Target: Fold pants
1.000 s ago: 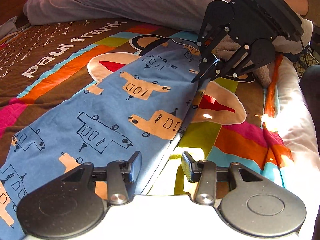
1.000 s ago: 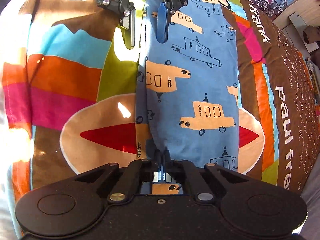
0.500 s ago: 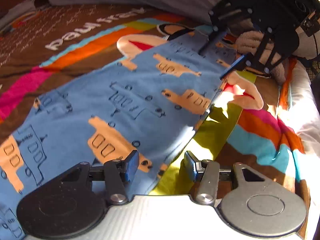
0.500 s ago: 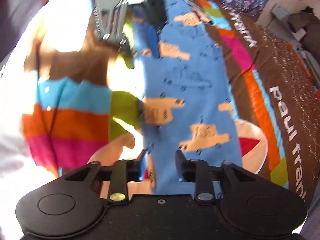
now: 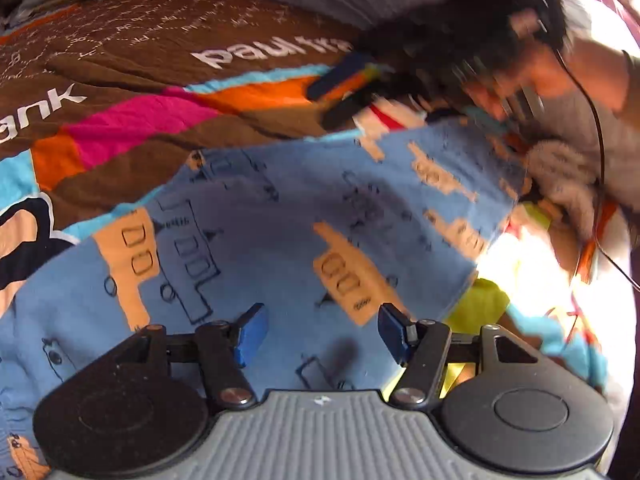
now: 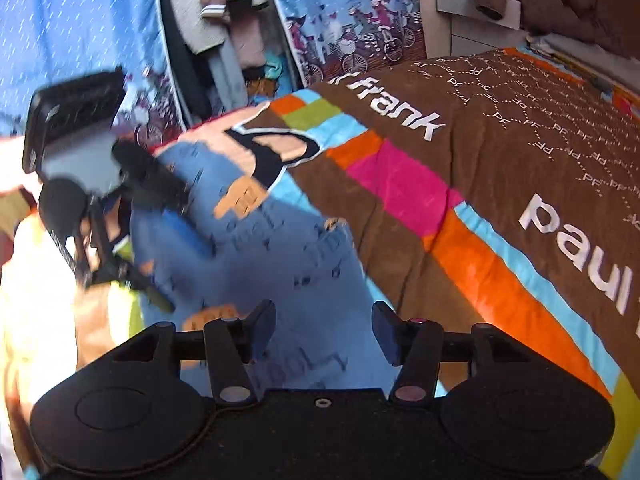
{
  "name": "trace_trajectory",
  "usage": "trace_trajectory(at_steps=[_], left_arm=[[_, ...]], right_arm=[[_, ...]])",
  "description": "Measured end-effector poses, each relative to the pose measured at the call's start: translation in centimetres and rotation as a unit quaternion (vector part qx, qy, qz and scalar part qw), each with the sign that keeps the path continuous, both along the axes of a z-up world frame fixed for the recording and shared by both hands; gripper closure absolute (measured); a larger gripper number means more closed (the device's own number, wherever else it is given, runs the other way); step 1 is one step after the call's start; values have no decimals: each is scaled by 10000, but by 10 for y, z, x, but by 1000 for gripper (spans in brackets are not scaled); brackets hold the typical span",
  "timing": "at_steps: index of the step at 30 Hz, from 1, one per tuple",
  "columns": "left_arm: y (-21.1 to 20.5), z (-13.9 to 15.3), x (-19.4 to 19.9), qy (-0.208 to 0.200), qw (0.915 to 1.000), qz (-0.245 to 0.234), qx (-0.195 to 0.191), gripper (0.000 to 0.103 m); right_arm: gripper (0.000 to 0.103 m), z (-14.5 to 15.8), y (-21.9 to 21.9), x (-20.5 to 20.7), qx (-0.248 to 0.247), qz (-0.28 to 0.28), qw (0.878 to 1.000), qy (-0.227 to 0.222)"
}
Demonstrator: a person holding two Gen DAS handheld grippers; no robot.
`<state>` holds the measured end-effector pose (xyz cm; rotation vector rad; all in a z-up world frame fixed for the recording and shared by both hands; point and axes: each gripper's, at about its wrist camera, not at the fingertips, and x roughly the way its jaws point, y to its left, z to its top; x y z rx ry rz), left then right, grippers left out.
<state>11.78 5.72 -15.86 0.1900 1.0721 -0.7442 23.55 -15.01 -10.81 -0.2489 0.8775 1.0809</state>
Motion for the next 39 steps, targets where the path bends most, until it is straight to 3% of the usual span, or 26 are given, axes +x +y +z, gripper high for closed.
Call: trace_trajectory(at_steps=[2, 5, 9, 17, 22, 31, 33, 35, 37, 39], left_arm=[[-4, -8, -14, -191, 9992, -198, 282, 37], [1, -11, -20, -200, 9998, -18, 60, 31], [3, -13, -22, -250, 9997, -40, 29, 30], [-1, -13, -23, -303, 9995, -68, 45, 27], [-3, -13, -24, -327, 9994, -94, 85, 25], [-3, -16, -27, -373, 9992, -91, 64, 22], [-4, -17, -29, -405, 9991, -107, 71, 20], [-5, -15, -31, -442, 9989, -102, 91, 19], [1, -5, -32, -466, 9989, -17, -26, 23], [15, 9, -33, -680, 9972, 144, -282, 22]], right_arm=[[58, -9, 22, 22, 170, 32, 9996, 237], [73, -27, 53, 43, 157, 124, 9984, 525], [75, -40, 72, 50, -60, 259, 9978, 602], [75, -56, 69, 62, -103, 130, 9955, 934], [102, -55, 69, 58, 57, 368, 9945, 975], [103, -48, 65, 66, 3, 3, 9992, 393], [103, -53, 69, 63, -194, -144, 9995, 208], [98, -59, 69, 65, -262, -399, 9983, 344], [66, -49, 58, 65, 121, -854, 9958, 298], [51, -30, 44, 57, 675, -1156, 9909, 117]])
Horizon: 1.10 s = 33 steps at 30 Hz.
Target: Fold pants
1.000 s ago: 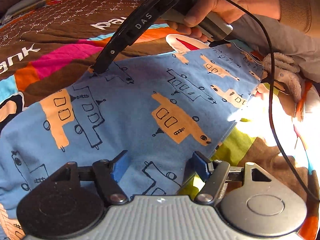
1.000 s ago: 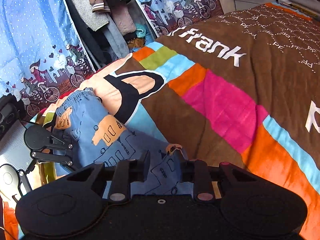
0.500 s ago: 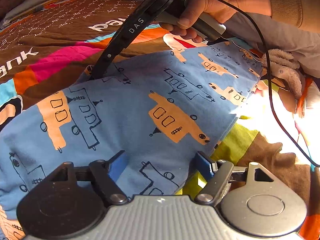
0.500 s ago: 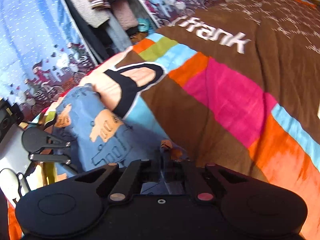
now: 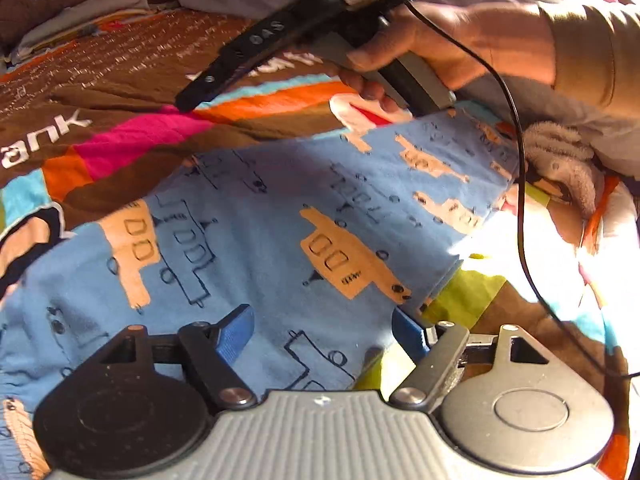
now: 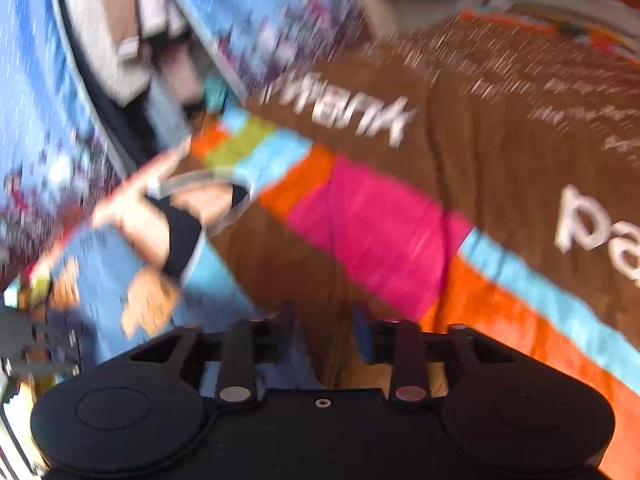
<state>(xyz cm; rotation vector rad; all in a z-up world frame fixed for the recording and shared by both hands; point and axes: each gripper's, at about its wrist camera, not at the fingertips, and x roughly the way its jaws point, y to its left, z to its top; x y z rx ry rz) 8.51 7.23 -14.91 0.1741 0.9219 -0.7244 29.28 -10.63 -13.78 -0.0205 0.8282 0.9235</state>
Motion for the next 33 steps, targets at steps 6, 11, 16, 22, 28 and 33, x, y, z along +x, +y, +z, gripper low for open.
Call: trace_trajectory(at_steps=[6, 11, 16, 22, 28, 33], left_arm=[[53, 7, 43, -95, 9937, 1097, -231, 21], [73, -6, 52, -49, 9906, 1342, 274, 21], [73, -9, 34, -246, 9899, 1233, 652, 21], [66, -9, 20, -412, 9883, 1135, 934, 18], [49, 10, 11, -479, 9911, 1047, 665, 17], [-13, 14, 17, -435, 9975, 401, 394, 17]], right_arm=[[49, 13, -24, -46, 360, 146, 9991, 197], [52, -12, -49, -83, -11, 252, 9980, 586], [57, -22, -102, -98, -1172, -288, 9927, -58], [41, -11, -138, -118, -657, -405, 9970, 111], [52, -21, -186, -128, -873, -1333, 9859, 518], [40, -18, -223, -163, -378, -1728, 9804, 868]])
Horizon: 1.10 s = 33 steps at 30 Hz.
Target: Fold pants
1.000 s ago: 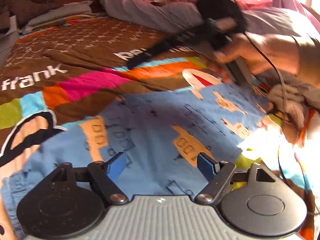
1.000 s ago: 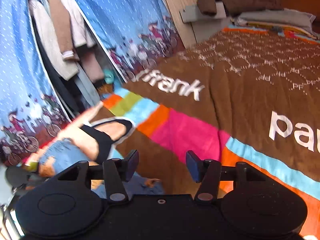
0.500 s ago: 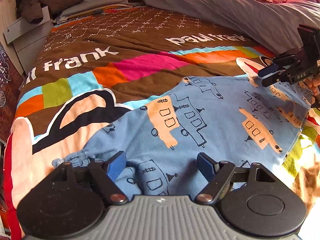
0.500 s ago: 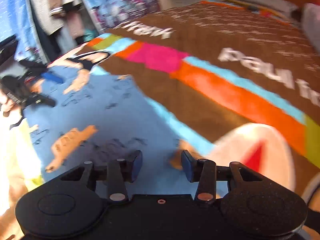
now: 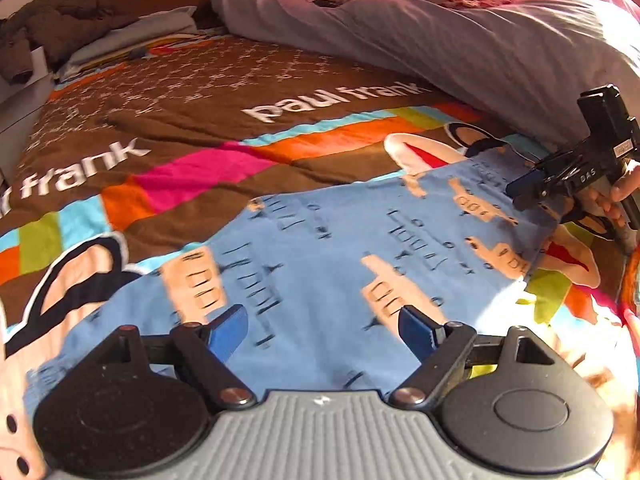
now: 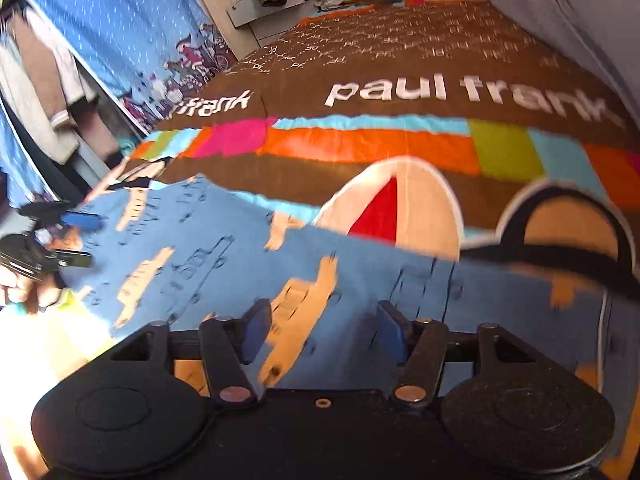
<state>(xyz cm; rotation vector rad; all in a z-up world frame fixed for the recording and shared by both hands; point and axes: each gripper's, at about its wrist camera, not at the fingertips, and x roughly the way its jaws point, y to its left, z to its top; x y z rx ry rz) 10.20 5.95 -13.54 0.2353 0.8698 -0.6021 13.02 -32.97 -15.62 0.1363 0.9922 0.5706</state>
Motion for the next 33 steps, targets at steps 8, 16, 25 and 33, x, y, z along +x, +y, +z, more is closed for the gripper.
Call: trace_trajectory(at_steps=[8, 16, 25, 33], left_arm=[[-76, -12, -5, 134, 9955, -914, 195, 17], [-128, -13, -1, 203, 9896, -1413, 200, 17], [-152, -25, 10, 498, 9827, -1780, 114, 17], [-195, -3, 106, 1323, 9714, -1648, -1081, 17]], right_arm=[[40, -2, -35, -70, -809, -2211, 9718, -151], [38, 2, -51, -118, 11, -4009, 9158, -245], [40, -20, -83, -116, 694, -4948, 8660, -229], [40, -34, -85, -113, 1123, -5380, 8344, -411]])
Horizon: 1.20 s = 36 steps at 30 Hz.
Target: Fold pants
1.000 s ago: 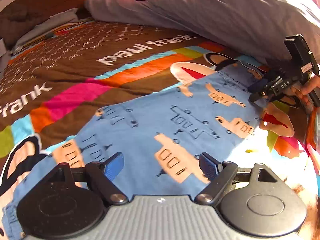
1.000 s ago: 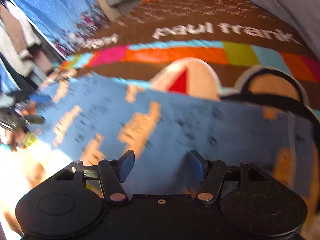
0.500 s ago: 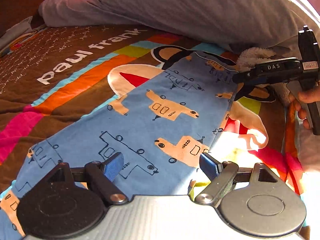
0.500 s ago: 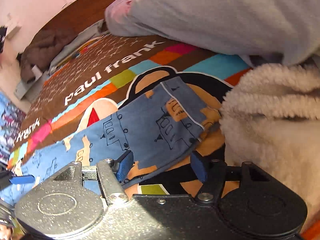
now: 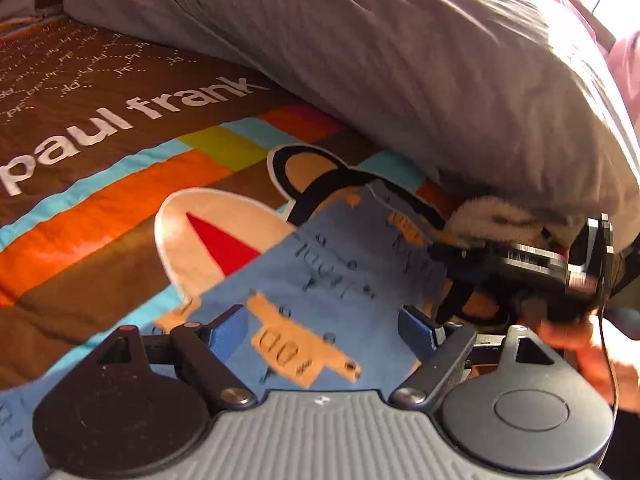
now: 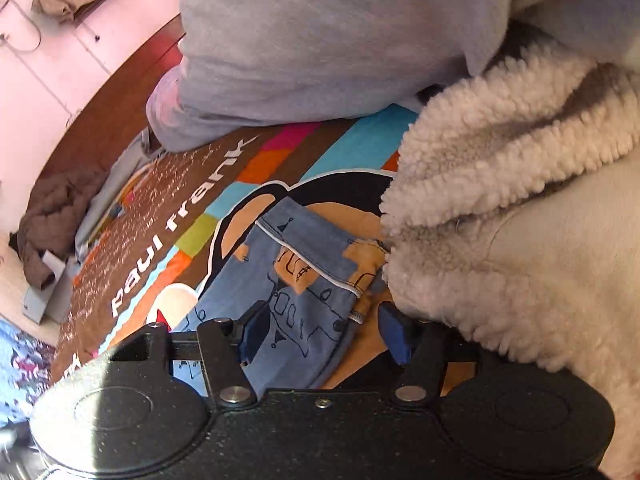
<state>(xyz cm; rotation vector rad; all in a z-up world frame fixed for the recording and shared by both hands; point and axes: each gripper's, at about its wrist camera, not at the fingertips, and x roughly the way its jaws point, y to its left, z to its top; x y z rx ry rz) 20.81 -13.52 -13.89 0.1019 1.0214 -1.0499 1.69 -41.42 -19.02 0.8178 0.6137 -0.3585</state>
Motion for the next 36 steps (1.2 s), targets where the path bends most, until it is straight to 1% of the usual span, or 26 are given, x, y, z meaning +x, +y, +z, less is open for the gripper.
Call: trace_trajectory(at_steps=[4, 5, 7, 9, 12, 13, 14, 17, 18, 19, 20, 21, 23, 25, 27, 28, 30, 32, 34, 35, 36], left_arm=[[-63, -2, 50, 301, 9982, -528, -14, 17], [-79, -4, 61, 454, 9966, -688, -22, 17], [-113, -11, 79, 627, 9931, -994, 29, 17], [-142, -20, 94, 885, 9868, -1351, 65, 17], [-176, -33, 106, 1063, 9760, -1886, 223, 17], [-184, -36, 108, 1054, 9735, -2011, 295, 17], [-190, -41, 110, 1109, 9700, -2135, 340, 17], [-207, -60, 114, 1526, 9531, -2555, 544, 17], [-212, -65, 113, 1614, 9471, -2706, 609, 17], [-217, -68, 112, 1633, 9433, -2824, 614, 16], [-220, -69, 112, 1702, 9404, -2889, 562, 14], [-223, -72, 113, 1861, 9373, -2907, 473, 11], [-229, -77, 114, 2064, 9319, -2959, 367, 10], [-237, -81, 112, 2283, 9236, -3069, 264, 1], [-244, -85, 109, 2432, 9163, -3178, 180, 1], [-247, -86, 108, 2489, 9141, -3198, 133, 1], [-249, -87, 105, 2562, 9128, -3180, 19, 2], [-247, -87, 105, 2535, 9163, -3099, -42, 12], [-244, -90, 105, 2601, 9165, -3038, -41, 46], [-241, -91, 104, 2589, 9172, -3030, -7, 52], [-238, -93, 102, 2584, 9178, -3014, -2, 60]], right_arm=[[43, -2, -4, -5, 132, -127, 9997, -136], [44, -3, -5, -5, 181, -161, 9996, -171], [46, -6, -5, -7, 295, -237, 9990, -229], [47, -7, -5, -8, 336, -276, 9987, -251], [50, -7, -5, -11, 435, -312, 9983, -217], [55, -5, -7, -19, 457, -342, 9982, -170], [57, -6, -8, -23, 509, -385, 9979, -144], [57, -10, -8, -24, 582, -406, 9973, -172], [57, -11, -9, -25, 630, -439, 9969, -195], [57, -11, -9, -27, 660, -455, 9966, -212], [57, -12, -9, -27, 678, -467, 9963, -228], [57, -13, -9, -28, 698, -480, 9961, -248], [57, -14, -10, -29, 721, -492, 9958, -275], [57, -15, -9, -29, 739, -503, 9955, -315], [57, -15, -9, -29, 733, -505, 9955, -339], [57, -15, -9, -30, 728, -507, 9954, -352], [57, -15, -8, -30, 703, -502, 9955, -387], [57, -17, -7, -28, 714, -503, 9952, -437], [60, -18, -7, -29, 726, -512, 9950, -456], [61, -19, -8, -30, 745, -531, 9947, -464], [66, -20, -9, -30, 780, -572, 9942, -468]])
